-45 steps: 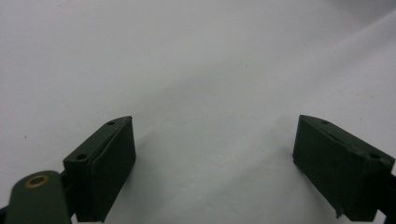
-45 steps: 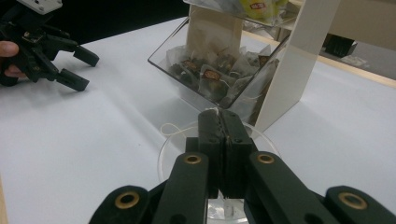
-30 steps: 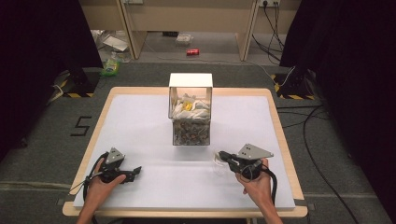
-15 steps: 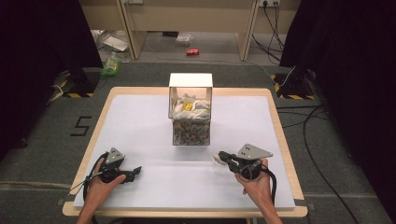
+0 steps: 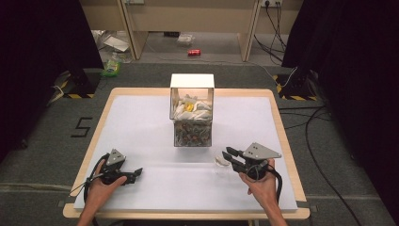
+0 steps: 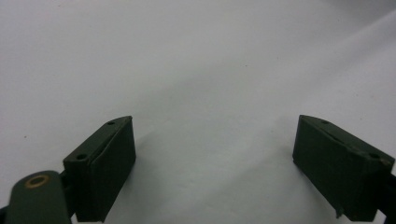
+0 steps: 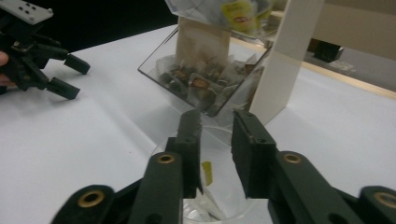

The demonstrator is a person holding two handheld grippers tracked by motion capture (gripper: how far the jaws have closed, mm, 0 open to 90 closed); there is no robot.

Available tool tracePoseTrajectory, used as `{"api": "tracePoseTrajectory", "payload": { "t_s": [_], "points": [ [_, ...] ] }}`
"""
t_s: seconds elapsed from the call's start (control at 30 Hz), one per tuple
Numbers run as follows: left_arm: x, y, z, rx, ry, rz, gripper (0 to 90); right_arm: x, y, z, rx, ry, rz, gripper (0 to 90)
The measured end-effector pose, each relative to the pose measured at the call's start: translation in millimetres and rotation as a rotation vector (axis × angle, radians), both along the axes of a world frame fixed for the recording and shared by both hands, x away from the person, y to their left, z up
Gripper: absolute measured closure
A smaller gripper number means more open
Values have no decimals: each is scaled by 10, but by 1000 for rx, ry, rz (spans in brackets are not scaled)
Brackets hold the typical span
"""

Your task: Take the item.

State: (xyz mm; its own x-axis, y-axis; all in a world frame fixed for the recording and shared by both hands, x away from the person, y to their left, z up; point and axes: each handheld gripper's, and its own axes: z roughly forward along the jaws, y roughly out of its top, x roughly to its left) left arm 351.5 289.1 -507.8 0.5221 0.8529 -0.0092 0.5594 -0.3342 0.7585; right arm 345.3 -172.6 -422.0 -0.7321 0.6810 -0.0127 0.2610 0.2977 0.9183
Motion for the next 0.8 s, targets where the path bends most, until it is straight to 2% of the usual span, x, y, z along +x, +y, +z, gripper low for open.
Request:
{"api": "tracePoseTrajectory", "payload": {
  "t_s": [0.3, 0.57, 0.8],
  "points": [
    [1, 0, 0, -1, 0, 0, 125, 24, -115, 45, 18, 15, -49, 572],
    [0, 0, 0, 0, 0, 0, 125, 70, -266, 52, 50, 43, -128, 414],
    [0, 0, 0, 0, 0, 0, 125, 107, -387, 23, 56, 62, -176, 371]
  ]
}}
